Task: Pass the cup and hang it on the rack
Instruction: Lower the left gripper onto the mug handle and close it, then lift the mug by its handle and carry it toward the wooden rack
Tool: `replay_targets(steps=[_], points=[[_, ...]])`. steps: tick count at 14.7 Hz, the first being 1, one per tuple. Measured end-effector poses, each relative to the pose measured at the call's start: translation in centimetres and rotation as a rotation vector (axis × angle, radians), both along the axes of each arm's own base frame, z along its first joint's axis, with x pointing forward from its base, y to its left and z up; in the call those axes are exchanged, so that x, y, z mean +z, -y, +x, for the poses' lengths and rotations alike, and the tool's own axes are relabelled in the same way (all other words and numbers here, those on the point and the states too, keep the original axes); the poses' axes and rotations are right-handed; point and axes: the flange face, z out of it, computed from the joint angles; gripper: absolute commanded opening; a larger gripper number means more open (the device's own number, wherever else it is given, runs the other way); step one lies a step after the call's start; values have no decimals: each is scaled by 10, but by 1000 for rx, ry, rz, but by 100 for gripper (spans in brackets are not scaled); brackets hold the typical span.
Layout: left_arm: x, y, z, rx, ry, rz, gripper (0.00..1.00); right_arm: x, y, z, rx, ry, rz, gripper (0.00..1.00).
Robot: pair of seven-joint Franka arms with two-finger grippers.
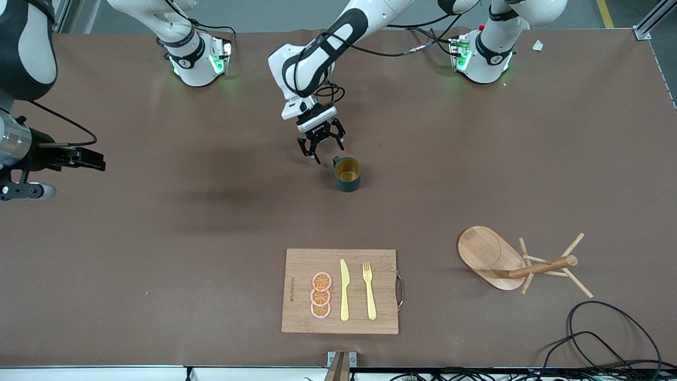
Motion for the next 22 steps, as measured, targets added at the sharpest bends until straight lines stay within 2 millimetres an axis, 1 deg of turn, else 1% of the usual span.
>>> replay_targets(steps=[2, 5, 7, 9, 11, 14, 15, 19, 22], points=[[-6, -4, 0, 10, 18, 25, 88, 8, 0, 1, 0, 15, -1, 100], [-15, -11, 2, 6, 54, 78, 85, 13, 0, 2, 0, 27, -1, 100], [-22, -13, 1, 4, 60, 89, 81, 22, 1, 2, -1, 38, -1, 100], [-22, -10, 3, 5, 65, 83, 74, 37, 1, 0, -3, 44, -1, 100], [-16, -7, 9, 12, 75, 71, 72, 47, 1, -2, -4, 41, -1, 100], [-13, -9, 19, 25, 90, 70, 69, 46, -2, -6, -3, 8, 2, 100], [-13, -10, 21, 28, 93, 72, 66, 45, -3, -7, -1, -2, 7, 100], [-13, -11, 24, 31, 96, 73, 47, 42, -8, -10, 11, -25, 18, 100], [-13, -11, 24, 31, 96, 74, 27, 41, -7, -10, 17, -30, 19, 100]])
